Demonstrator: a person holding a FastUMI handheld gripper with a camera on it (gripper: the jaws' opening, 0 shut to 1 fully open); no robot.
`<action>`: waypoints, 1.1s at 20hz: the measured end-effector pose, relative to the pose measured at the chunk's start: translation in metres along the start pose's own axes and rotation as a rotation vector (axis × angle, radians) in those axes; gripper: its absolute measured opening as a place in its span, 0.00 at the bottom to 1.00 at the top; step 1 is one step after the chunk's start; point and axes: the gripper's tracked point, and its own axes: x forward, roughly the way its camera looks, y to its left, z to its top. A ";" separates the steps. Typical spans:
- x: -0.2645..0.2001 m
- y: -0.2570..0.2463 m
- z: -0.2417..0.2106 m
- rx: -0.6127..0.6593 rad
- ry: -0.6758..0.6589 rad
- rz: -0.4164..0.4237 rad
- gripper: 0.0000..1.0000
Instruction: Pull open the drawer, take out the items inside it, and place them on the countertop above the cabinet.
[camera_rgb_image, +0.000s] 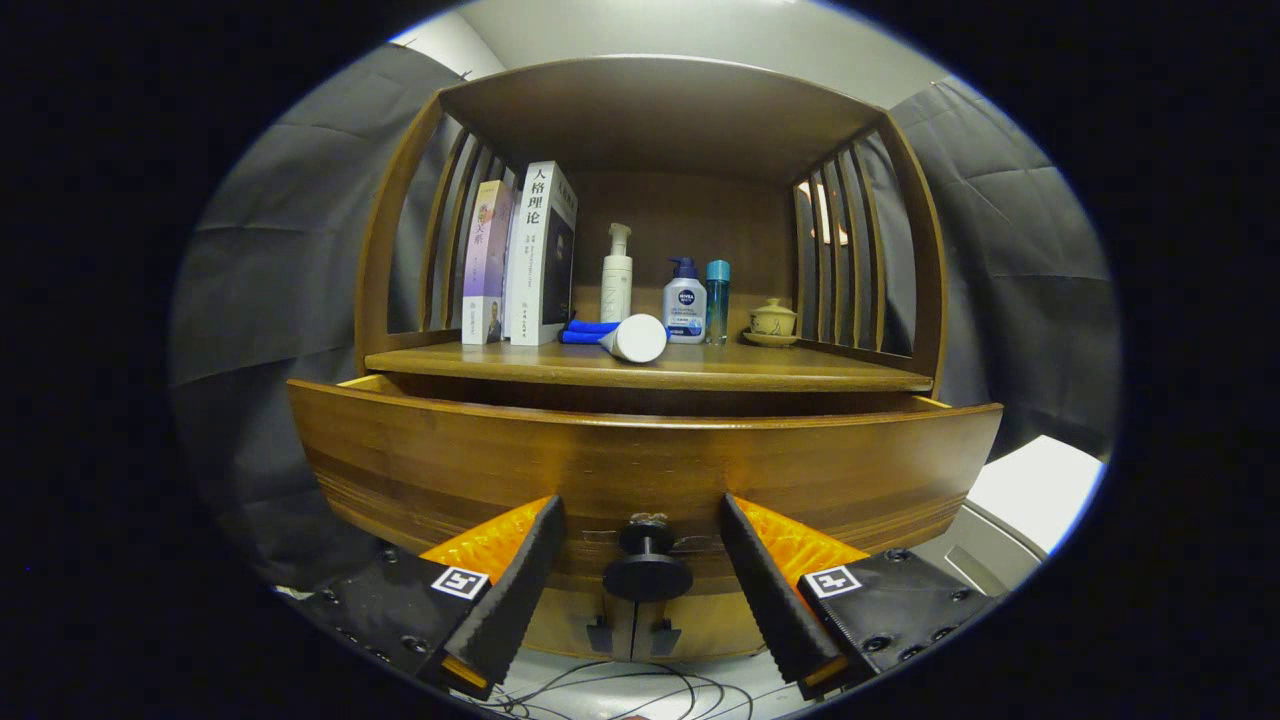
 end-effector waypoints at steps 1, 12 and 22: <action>0.018 0.007 0.002 0.001 0.001 -0.002 0.99; 0.062 0.010 0.009 0.010 -0.008 -0.006 0.98; 0.085 0.015 0.017 0.002 -0.017 0.003 0.98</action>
